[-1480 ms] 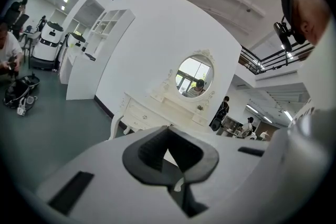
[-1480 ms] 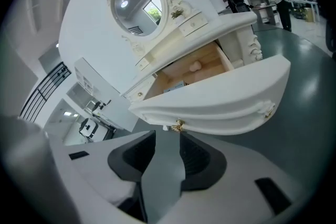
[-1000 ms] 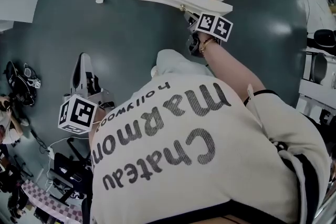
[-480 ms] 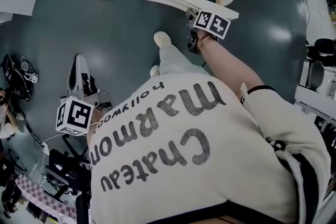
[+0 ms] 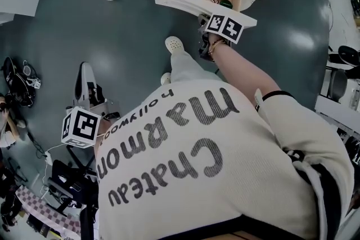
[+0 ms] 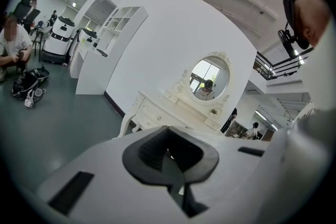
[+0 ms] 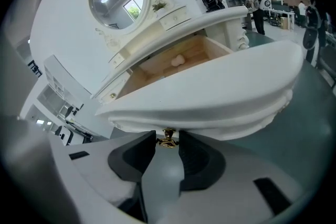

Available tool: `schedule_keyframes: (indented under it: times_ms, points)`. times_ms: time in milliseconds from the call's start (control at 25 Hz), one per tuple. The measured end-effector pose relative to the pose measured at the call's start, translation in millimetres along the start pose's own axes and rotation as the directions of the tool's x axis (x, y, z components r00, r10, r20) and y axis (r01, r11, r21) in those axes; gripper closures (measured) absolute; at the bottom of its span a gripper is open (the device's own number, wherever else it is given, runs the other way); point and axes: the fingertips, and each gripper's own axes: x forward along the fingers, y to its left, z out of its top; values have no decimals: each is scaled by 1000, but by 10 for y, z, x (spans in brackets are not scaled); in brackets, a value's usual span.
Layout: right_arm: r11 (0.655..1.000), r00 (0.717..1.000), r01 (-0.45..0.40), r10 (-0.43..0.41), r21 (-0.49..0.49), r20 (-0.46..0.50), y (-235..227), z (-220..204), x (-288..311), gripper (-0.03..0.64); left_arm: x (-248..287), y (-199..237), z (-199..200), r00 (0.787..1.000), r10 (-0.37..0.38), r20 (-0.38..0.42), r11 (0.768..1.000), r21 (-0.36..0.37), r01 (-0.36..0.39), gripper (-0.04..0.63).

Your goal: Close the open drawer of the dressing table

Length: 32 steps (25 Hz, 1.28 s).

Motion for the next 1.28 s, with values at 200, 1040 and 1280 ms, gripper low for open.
schedule_keyframes:
  times_ms: [200,1040,1280]
  points:
    - [999,999,14,-16,-46,-32,13,-15,42,465,22,33,-16,1000,8,2,1000,-9,-8,588]
    - [993,994,46,-57,-112,-96,-40,-26,187,466,244,88,-2,1000,-3,-2,1000,-6,3,588]
    - [989,990,79,-93,-129,-103,-60,161,247,466,374,39,76,1000,10,8,1000,-13,-10,588]
